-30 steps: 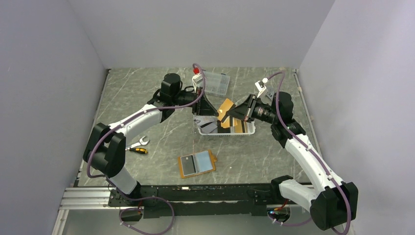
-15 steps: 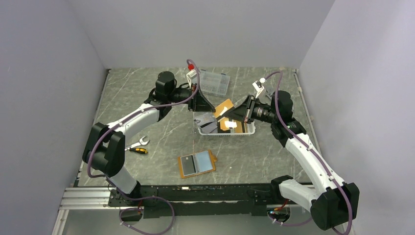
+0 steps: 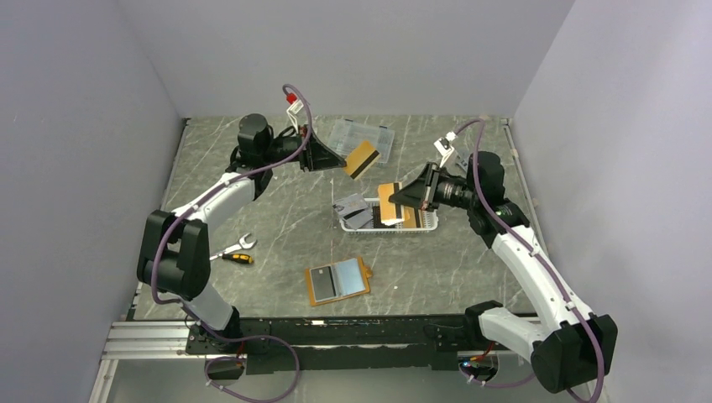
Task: Put the credit cards into the card holder
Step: Place the credit card in the storage box.
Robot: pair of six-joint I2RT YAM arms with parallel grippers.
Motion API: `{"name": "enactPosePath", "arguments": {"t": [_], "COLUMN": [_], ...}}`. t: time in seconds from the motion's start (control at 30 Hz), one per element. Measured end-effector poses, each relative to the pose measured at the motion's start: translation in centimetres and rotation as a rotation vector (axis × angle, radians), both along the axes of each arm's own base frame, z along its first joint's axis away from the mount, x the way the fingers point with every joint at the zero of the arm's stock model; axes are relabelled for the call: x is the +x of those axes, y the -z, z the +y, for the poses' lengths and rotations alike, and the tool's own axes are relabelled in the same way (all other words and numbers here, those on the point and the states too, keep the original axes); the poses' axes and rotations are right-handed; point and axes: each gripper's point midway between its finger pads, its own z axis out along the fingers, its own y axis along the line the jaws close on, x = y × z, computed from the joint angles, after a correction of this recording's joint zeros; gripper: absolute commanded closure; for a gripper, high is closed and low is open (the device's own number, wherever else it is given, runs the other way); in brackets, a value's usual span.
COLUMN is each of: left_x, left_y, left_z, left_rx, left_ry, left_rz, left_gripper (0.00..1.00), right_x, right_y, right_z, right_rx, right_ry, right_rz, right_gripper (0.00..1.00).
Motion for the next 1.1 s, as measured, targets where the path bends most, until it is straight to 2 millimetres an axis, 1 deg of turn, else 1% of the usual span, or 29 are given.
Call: {"name": "enactPosePath", "arguments": {"t": [0.07, 0.17, 0.23, 0.27, 0.3, 0.43, 0.57, 0.67, 0.77, 0.93, 1.03, 1.1], "left_x": [-0.1, -0.5, -0.8, -1.0, -1.2, -1.7, -2.1, -2.1, -2.2, -2.3, -2.4, -2.4], "left_y": [-0.1, -0.4, -0.8, -1.0, -1.2, -1.6, -1.8, -1.7, -1.6, -1.6, -1.6, -1.6], "left_z": [0.1, 0.2, 0.3, 0.4, 0.4, 0.6, 0.7, 0.8, 0.7, 0.5, 0.4, 0.4], "left_rx": [-0.003, -0.008, -0.012, -0.014, -0.015, -0.015, -0.015, -0.014, -0.012, -0.012, -0.011, -0.011], "left_ry": [-0.001, -0.001, -0.001, 0.000, -0.001, -0.002, -0.002, -0.001, 0.000, 0.006, 0.011, 0.011], "left_rz": [0.003, 0.001, -0.013, -0.019, -0.026, -0.050, -0.068, -0.069, -0.067, -0.071, -0.075, -0.075], "left_gripper": [1.00, 1.00, 1.00, 1.00, 1.00, 1.00, 1.00, 1.00, 1.00, 1.00, 1.00, 1.00], "right_x": [0.8, 3.1, 5.2, 5.9, 6.8, 9.0, 10.0, 10.2, 10.5, 10.7, 10.6, 10.6], "right_y": [0.4, 1.7, 3.7, 4.7, 6.1, 11.1, 14.8, 16.7, 17.7, 19.0, 19.7, 20.1], "right_z": [-0.6, -2.0, -3.3, -3.8, -4.4, -6.4, -7.8, -8.9, -9.7, -10.4, -10.8, -11.1], "right_rx": [-0.027, -0.093, -0.168, -0.200, -0.245, -0.406, -0.528, -0.600, -0.649, -0.694, -0.719, -0.736], "right_ry": [0.035, 0.136, 0.220, 0.248, 0.283, 0.365, 0.396, 0.421, 0.442, 0.460, 0.470, 0.481], "right_rz": [0.010, 0.046, 0.092, 0.113, 0.142, 0.245, 0.306, 0.330, 0.335, 0.346, 0.359, 0.366], "right_gripper": [1.00, 1.00, 1.00, 1.00, 1.00, 1.00, 1.00, 1.00, 1.00, 1.00, 0.98, 0.95]}}
